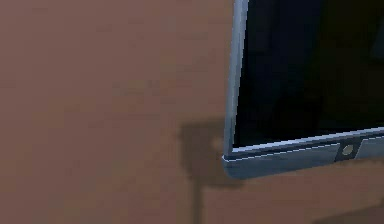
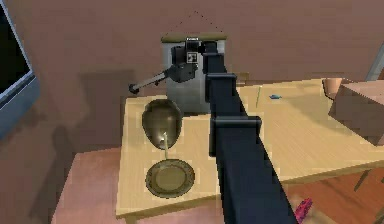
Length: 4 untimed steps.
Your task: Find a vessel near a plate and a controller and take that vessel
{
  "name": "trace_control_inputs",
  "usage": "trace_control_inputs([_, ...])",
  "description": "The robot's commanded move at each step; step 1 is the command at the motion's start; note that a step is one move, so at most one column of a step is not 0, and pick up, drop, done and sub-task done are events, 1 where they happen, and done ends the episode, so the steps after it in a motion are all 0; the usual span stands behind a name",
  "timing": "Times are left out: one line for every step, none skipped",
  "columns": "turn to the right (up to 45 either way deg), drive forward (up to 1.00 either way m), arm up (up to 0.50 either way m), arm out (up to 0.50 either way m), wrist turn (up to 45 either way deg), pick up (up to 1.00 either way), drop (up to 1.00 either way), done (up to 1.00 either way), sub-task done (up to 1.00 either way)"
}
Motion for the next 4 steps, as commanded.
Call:
trace_control_inputs([0.0,0.0,0.0,0.0,6.0,0.0,0.0,0.0,0.0])
trace_control_inputs([0.0,0.0,-0.28,0.0,0.0,0.0,0.0,0.0,0.0])
trace_control_inputs([0.0,0.0,0.0,0.0,0.0,1.0,0.0,0.0,0.0])
trace_control_inputs([0.0,0.0,0.1,0.0,0.0,0.0,0.0,0.0,0.0])
